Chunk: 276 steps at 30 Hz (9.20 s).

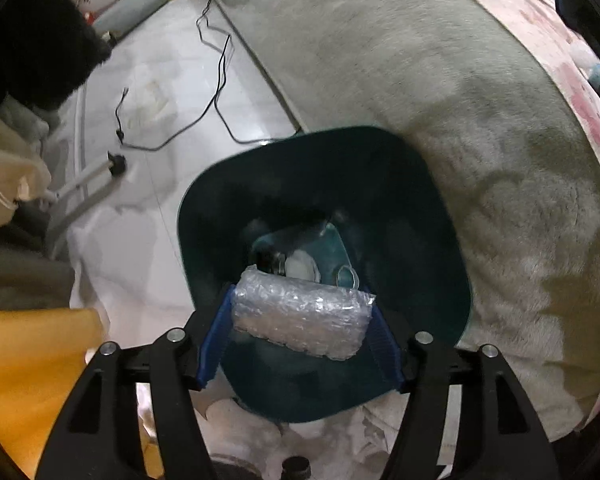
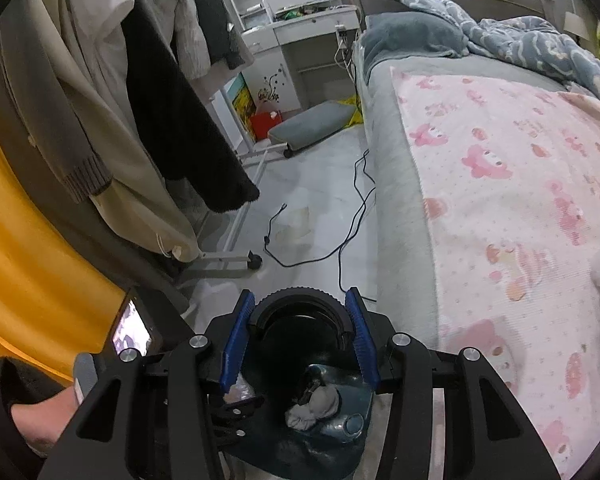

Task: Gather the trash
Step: 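Carry the bubble wrap and black clip over the wastebasket with both grippers, then open the left gripper dropping the bubble wrap while the right drops the black clip, then move both grippers back over the remaining trash on the bed, then grasp the brown tape roll with the right gripper while the left grasps the blue wipes pack, then carry the wipes pack and tape roll over the wastebasket with both grippers, then open the left gripper dropping the wipes pack while the right drops the tape roll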

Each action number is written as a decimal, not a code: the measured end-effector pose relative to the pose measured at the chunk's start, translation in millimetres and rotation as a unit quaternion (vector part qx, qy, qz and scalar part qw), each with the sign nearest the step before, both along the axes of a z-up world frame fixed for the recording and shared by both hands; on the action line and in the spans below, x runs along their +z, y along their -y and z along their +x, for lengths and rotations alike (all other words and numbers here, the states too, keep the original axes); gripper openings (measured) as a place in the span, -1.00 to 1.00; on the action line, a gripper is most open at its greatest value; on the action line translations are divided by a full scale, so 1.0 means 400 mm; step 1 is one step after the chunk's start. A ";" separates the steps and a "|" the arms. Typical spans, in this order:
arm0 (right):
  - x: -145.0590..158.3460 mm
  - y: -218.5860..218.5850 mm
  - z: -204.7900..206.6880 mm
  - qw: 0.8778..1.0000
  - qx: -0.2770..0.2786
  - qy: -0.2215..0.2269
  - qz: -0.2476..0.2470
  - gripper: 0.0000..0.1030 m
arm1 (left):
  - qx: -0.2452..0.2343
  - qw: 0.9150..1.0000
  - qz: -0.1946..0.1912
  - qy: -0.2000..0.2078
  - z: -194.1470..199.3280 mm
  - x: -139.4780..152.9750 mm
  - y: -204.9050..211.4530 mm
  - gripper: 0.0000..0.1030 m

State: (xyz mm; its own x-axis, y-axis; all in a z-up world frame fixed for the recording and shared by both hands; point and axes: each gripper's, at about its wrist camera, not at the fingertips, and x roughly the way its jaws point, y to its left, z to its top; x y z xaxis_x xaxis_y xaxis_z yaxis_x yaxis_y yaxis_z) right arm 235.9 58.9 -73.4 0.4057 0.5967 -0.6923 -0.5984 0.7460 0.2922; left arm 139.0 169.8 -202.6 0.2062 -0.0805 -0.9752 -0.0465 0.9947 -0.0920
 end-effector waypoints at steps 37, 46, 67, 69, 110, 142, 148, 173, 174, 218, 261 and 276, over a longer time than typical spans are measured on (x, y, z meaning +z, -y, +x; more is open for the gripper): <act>-0.281 -0.203 -0.055 0.979 0.090 -0.104 -0.151 -0.07 | 0.031 0.977 -0.023 0.211 -0.079 0.311 -0.148 0.23; -0.307 -0.211 -0.064 0.974 0.094 -0.115 -0.173 0.25 | 0.010 0.961 -0.011 0.276 -0.086 0.412 -0.129 0.23; -0.064 -0.091 -0.038 0.995 0.054 0.010 -0.089 0.51 | -0.028 0.922 -0.009 0.385 -0.066 0.567 -0.004 0.65; -0.042 -0.062 -0.029 0.995 0.045 0.021 -0.083 0.52 | -0.034 0.921 -0.011 0.389 -0.060 0.573 0.016 0.70; 0.056 0.601 0.147 0.976 -0.190 0.083 -0.065 0.63 | -0.088 0.939 -0.152 0.295 0.175 0.458 0.449 0.74; -0.050 0.733 0.270 0.975 -0.210 0.034 -0.070 0.63 | -0.066 0.942 -0.276 0.179 0.328 0.281 0.583 -0.04; -0.061 0.730 0.286 0.976 -0.203 0.027 -0.072 0.34 | -0.074 0.941 -0.274 0.182 0.335 0.282 0.593 -0.31; 0.056 0.751 0.254 0.972 -0.224 0.053 -0.056 -0.06 | -0.158 0.918 -0.206 0.300 0.234 0.421 0.623 -0.76; 0.064 0.750 0.249 0.972 -0.222 0.055 -0.055 -0.06 | -0.160 0.916 -0.205 0.305 0.227 0.427 0.620 -0.76; 0.135 0.316 -0.096 0.993 -0.110 0.024 -0.020 -0.06 | -0.070 0.976 -0.007 0.205 0.001 0.297 0.209 -0.76; -0.195 -0.103 -0.043 0.985 0.008 -0.108 -0.135 -0.06 | 0.036 0.997 -0.040 0.049 -0.097 0.078 -0.122 0.46; -0.359 -0.192 -0.076 0.969 0.056 -0.147 -0.192 -0.05 | 0.064 0.988 -0.032 0.139 -0.126 0.177 -0.210 0.51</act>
State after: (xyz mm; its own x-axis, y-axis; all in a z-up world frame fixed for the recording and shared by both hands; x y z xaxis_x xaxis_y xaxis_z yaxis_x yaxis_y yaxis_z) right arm 205.4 135.9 -217.1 0.1055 0.3003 -0.9480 -0.6147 0.7691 0.1752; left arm 88.8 253.8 -131.8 0.4775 -0.0966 -0.8733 -0.1348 0.9741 -0.1814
